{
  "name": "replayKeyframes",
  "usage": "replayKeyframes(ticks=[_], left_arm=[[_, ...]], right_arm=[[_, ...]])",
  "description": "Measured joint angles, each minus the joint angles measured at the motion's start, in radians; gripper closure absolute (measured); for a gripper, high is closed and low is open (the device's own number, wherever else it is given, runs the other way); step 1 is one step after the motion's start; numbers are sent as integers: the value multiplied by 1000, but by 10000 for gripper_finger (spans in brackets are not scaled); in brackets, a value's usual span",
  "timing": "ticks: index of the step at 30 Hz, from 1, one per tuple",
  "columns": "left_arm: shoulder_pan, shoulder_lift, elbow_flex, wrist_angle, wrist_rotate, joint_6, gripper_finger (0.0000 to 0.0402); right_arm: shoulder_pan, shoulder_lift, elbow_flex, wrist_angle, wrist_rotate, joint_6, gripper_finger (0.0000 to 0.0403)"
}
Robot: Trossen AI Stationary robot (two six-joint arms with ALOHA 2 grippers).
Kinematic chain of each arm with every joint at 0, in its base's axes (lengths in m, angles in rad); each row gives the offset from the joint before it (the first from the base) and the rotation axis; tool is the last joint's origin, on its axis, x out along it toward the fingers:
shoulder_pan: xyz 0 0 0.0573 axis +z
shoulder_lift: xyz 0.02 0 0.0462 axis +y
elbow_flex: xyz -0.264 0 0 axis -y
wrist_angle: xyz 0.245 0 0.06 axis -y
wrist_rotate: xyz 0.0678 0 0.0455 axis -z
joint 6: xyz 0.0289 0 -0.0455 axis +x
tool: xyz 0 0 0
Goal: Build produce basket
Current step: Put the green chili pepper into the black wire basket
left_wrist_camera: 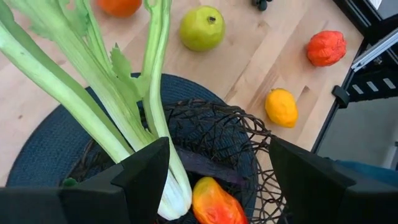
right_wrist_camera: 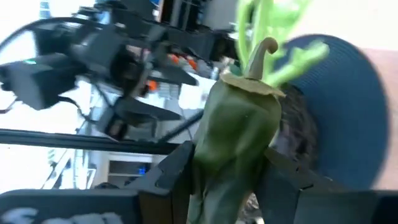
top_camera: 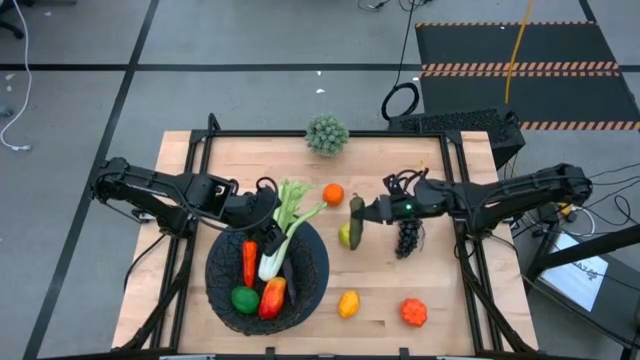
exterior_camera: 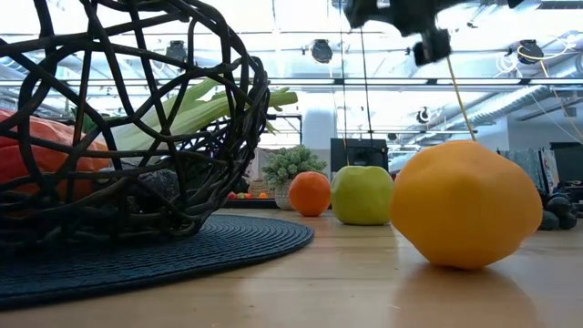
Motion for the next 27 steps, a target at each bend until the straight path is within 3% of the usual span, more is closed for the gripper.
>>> replayKeyframes(ticks=[7,10,18,23,27], left_arm=[[7,0,0,36,-1,-34,128],[9,0,0,38,-5,-103,128],[8,0,0,88,-10,-204,128],[7,0,0,169,-20,-261,128],[4,4,0,209,-46,-326,128]], right_arm=[[-14,-17,119,57,10,-116,269],[-51,-27,185,51,-64,-171,269],[-217,-55,300,24,-382,-255,269],[-325,-57,328,22,-622,-265,269],[-389,-57,340,22,-755,-262,269]])
